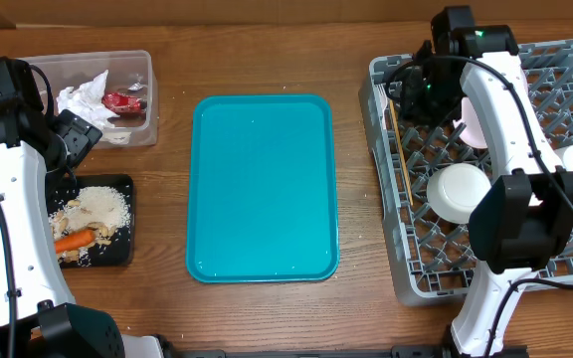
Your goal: Sort waste into correct bins and load items into the dishwasher rack
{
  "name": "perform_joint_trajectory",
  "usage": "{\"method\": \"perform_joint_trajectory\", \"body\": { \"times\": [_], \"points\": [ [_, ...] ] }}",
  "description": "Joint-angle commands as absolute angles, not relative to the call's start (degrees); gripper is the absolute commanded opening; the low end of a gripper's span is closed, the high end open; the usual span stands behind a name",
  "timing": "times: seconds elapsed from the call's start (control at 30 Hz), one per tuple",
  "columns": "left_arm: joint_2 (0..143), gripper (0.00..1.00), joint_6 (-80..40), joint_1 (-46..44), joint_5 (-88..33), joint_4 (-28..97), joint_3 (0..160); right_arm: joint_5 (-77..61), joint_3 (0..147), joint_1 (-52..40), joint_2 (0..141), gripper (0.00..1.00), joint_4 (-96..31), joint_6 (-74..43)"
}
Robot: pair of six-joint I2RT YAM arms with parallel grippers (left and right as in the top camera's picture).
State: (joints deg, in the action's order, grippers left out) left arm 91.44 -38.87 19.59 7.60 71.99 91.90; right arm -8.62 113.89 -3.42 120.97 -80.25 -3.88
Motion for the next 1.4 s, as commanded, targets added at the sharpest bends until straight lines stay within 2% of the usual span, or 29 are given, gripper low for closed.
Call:
{"method": "perform_joint_trajectory", "body": {
  "times": [0.0, 0.07, 0.23, 0.27, 0.33, 0.37, 0.43, 0.83, 1.0, 1.37],
  "points": [
    [91.5, 1.0, -38.6, 19.1, 8.3, 71.9, 93.1, -12.8, 114.5, -3.9, 118.8, 0.26, -81.6, -5.1],
    [91.5, 1.0, -38.6, 19.1, 8.3, 71.9, 93.1, -16.0, 114.5, -4.6, 117.6, 0.21, -82.6, -5.1],
    [91.5, 1.0, -38.6, 19.2, 8.3, 71.9, 93.1, -23.0, 114.5, -8.4, 113.4, 0.22, -83.0, -5.1],
    [91.5, 1.0, -38.6, 19.1, 8.3, 71.9, 93.1, -24.3, 114.5, -9.4, 112.9, 0.24, -82.8, -5.1],
    [91.5, 1.0, -38.6, 19.1, 8.3, 71.9, 93.1, -26.9, 114.5, -11.9, 112.0, 0.33, -82.2, -5.1],
    [91.5, 1.0, -38.6, 19.2, 8.3, 71.9, 93.1, -28.1, 114.5, -13.4, 111.9, 0.41, -81.7, -5.1],
    [91.5, 1.0, -38.6, 19.1, 8.3, 71.9, 93.1, -29.0, 114.4, -16.5, 112.0, 1.0, -80.1, -5.6],
    [91.5, 1.0, -38.6, 19.2, 8.3, 71.9, 93.1, -21.0, 113.5, -30.7, 115.0, 1.0, -65.3, -6.4],
    [91.5, 1.0, -38.6, 19.1, 8.3, 71.9, 93.1, -19.3, 113.5, -31.8, 115.2, 1.0, -60.0, -6.1],
    [91.5, 1.0, -38.6, 19.1, 8.3, 71.9, 93.1, -19.3, 113.5, -31.7, 115.2, 1.0, -59.9, -6.1]
  ]
}}
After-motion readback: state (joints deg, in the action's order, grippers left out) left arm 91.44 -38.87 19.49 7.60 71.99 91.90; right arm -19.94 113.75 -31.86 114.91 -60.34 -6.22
